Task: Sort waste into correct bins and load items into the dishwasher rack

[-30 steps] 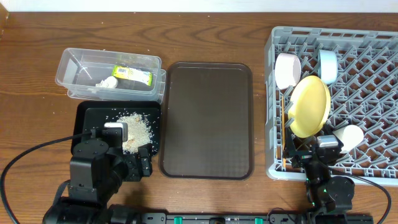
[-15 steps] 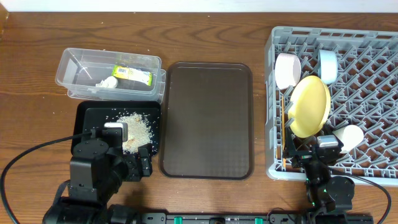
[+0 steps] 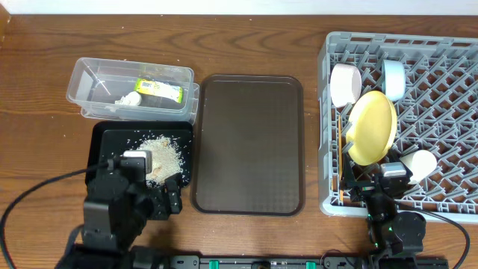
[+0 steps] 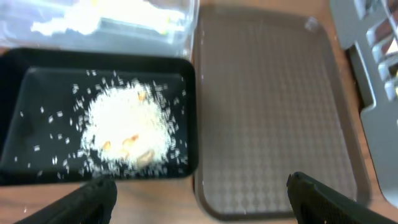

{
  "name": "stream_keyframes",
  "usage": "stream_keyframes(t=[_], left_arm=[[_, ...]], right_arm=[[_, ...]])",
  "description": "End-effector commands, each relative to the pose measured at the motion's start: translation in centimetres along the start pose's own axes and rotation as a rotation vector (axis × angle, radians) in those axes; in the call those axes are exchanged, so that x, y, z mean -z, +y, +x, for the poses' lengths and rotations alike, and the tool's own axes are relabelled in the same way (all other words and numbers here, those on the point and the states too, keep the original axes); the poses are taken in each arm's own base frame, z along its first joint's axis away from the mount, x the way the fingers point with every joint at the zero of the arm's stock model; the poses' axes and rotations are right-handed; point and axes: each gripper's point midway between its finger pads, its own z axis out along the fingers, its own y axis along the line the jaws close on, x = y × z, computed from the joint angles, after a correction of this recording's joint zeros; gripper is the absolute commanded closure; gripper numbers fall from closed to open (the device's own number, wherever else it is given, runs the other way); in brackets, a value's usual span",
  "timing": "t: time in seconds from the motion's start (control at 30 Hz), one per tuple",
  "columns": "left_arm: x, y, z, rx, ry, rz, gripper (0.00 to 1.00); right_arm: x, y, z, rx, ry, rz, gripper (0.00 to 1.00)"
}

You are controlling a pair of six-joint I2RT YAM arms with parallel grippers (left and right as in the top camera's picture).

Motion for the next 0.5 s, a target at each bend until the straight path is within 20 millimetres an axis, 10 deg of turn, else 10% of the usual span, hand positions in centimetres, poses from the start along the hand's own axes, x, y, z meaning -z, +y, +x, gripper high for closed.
stream_keyframes(t=[0.0,0.47], left_arm=[[-0.7,1.1,0.7,-0.006,-0.057,-0.032,0.10],[-5.4,3.5,-1.0,-0.051,-0.546,-0.035,0.10]], right_arm=[[0.0,-0.2,0.1,-0.003,0.000,0.008,0.01],[0.0,-0.2,0.1,-0.003,0.000,0.007,0.01]])
